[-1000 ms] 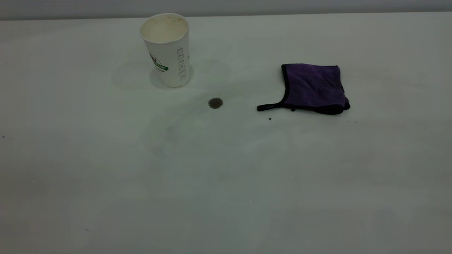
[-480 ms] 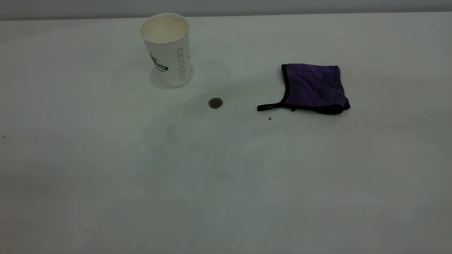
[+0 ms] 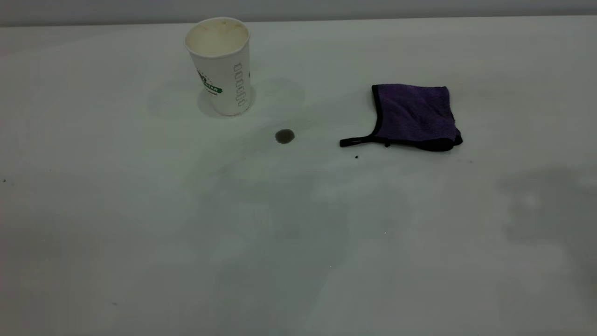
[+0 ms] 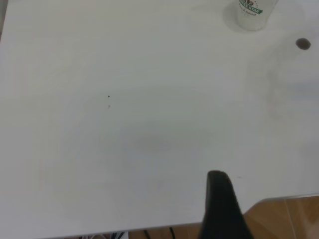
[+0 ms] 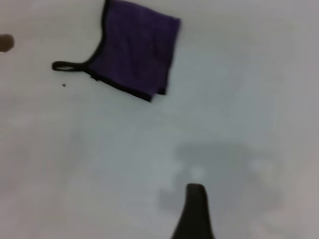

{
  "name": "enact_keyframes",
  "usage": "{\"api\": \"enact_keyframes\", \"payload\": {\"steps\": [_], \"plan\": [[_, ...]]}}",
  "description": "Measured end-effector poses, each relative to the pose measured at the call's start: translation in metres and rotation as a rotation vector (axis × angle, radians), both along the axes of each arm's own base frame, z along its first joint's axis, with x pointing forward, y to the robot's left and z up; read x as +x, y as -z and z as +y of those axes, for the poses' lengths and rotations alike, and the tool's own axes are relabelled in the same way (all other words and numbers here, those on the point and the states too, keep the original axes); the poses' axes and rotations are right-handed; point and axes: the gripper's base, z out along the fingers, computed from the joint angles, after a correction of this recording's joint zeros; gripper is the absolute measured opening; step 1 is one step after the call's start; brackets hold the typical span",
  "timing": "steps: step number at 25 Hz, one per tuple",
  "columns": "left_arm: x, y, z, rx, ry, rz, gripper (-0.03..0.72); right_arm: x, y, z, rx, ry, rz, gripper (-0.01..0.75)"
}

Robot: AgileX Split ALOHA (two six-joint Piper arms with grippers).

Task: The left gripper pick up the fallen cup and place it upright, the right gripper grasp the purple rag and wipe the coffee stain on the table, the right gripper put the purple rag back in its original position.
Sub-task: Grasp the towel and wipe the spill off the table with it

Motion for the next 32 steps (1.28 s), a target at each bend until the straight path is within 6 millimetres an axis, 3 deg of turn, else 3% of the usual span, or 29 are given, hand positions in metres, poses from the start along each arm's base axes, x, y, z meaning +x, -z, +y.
{"api": "enact_keyframes", "payload": {"steps": [8,14,23,32], "plan": [[0.0,0.0,0.0,-0.001,-0.001,0.0,0.542,0.077,0.079,0.042,-0.02,-0.149,0.134,0.73],[0.0,0.0,0.0,-0.001,-0.001,0.0,0.542,0.122,0.134,0.075,-0.032,-0.23,0.248,0.73],[0.0,0.0,0.0,-0.001,-0.001,0.0,0.542,0.163,0.203,0.11,-0.04,-0.306,0.345,0.722],[0.0,0.0,0.0,-0.001,-0.001,0.0,0.542,0.201,0.243,0.119,-0.09,-0.352,0.324,0.68]]}}
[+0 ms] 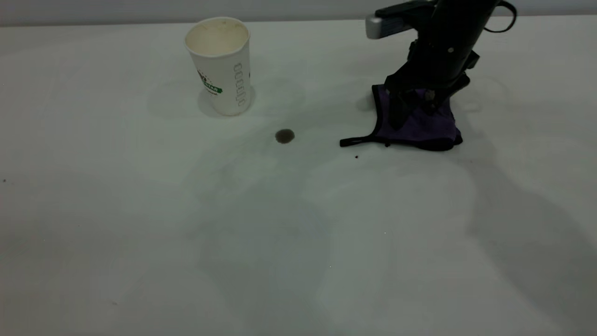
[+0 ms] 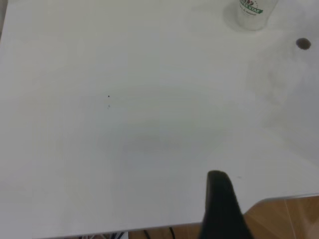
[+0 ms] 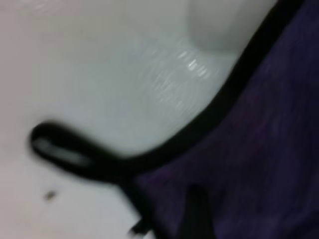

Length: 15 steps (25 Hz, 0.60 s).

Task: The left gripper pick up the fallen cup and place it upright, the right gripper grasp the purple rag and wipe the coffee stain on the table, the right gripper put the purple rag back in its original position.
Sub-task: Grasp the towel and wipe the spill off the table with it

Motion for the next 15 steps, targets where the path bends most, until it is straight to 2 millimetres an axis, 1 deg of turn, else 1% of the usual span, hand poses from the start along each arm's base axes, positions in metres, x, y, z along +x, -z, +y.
{"api": "enact_keyframes", "payload": {"steps": [2,5,8,9,11,14,15], "plan": [[0.0,0.0,0.0,0.0,0.0,0.0,0.542,0.005,0.004,-0.001,-0.018,0.007,-0.008,0.659],[0.0,0.0,0.0,0.0,0.0,0.0,0.542,0.011,0.004,-0.008,-0.037,0.036,-0.021,0.62],[0.0,0.0,0.0,0.0,0.0,0.0,0.542,0.012,0.007,-0.011,-0.04,0.053,-0.018,0.547],[0.0,0.0,0.0,0.0,0.0,0.0,0.542,0.013,0.009,-0.011,-0.04,0.057,-0.016,0.505],[0.0,0.0,0.0,0.0,0.0,0.0,0.542,0.013,0.011,-0.011,-0.031,0.066,-0.013,0.395],[0.0,0.0,0.0,0.0,0.0,0.0,0.542,0.012,0.012,-0.007,0.017,0.104,0.004,0.15],[0.0,0.0,0.0,0.0,0.0,0.0,0.542,0.012,0.012,-0.003,0.043,0.113,0.01,0.109]]}}
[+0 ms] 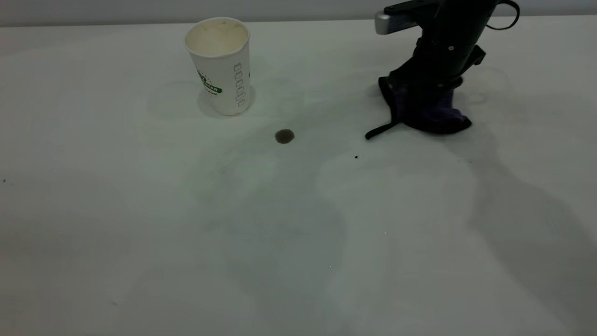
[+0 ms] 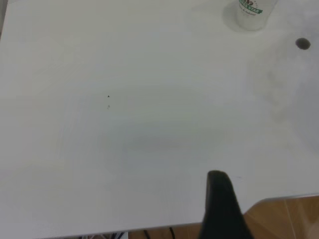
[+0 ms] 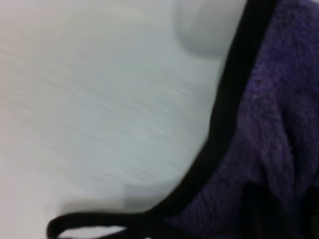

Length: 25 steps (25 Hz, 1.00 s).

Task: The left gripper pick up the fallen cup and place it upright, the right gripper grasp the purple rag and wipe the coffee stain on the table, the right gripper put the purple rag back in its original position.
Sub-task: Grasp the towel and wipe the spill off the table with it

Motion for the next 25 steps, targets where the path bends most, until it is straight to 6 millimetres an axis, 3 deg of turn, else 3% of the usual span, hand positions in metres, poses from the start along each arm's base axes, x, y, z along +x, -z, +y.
{"api": "enact_keyframes", "payload": {"steps": [5,15,20,25], "plan": [[0.0,0.0,0.0,0.0,0.0,0.0,0.542,-0.009,0.002,0.044,0.105,-0.049,-0.026,0.09],[0.0,0.0,0.0,0.0,0.0,0.0,0.542,-0.061,0.0,0.17,0.215,-0.258,-0.061,0.09],[0.0,0.0,0.0,0.0,0.0,0.0,0.542,-0.086,-0.002,0.203,0.229,-0.336,-0.036,0.09],[0.0,0.0,0.0,0.0,0.0,0.0,0.542,-0.089,-0.001,0.212,0.233,-0.328,-0.067,0.09]]}}
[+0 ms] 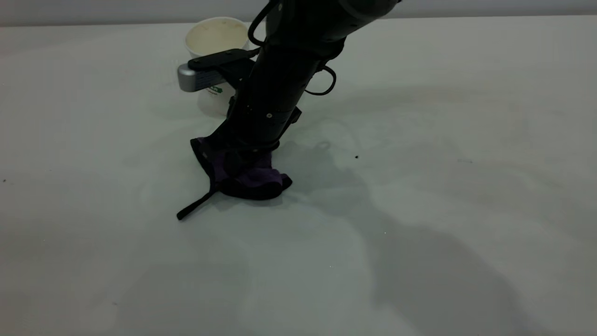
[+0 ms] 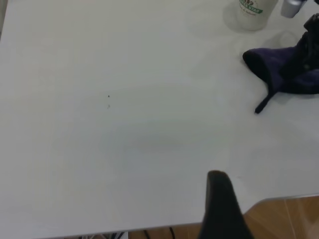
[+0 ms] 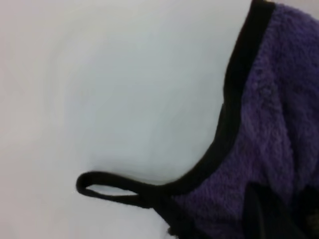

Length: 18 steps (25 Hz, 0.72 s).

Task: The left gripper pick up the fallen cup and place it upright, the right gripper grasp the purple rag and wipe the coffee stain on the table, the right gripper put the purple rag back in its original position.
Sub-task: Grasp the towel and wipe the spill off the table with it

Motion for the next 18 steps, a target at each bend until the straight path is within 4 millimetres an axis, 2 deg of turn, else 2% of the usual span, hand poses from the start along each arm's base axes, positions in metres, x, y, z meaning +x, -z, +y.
{"api": "enact_keyframes", "payload": {"steps": [3,7,13,18], "plan": [[0.0,0.0,0.0,0.0,0.0,0.0,0.542,0.011,-0.001,-0.007,0.012,0.053,-0.034,0.09],[0.0,0.0,0.0,0.0,0.0,0.0,0.542,0.033,0.0,-0.039,-0.003,0.126,-0.003,0.09],[0.0,0.0,0.0,0.0,0.0,0.0,0.542,0.065,0.003,-0.11,-0.08,0.271,0.102,0.09],[0.0,0.0,0.0,-0.001,0.0,0.0,0.542,0.088,0.001,-0.19,-0.148,0.507,0.238,0.093]]}}
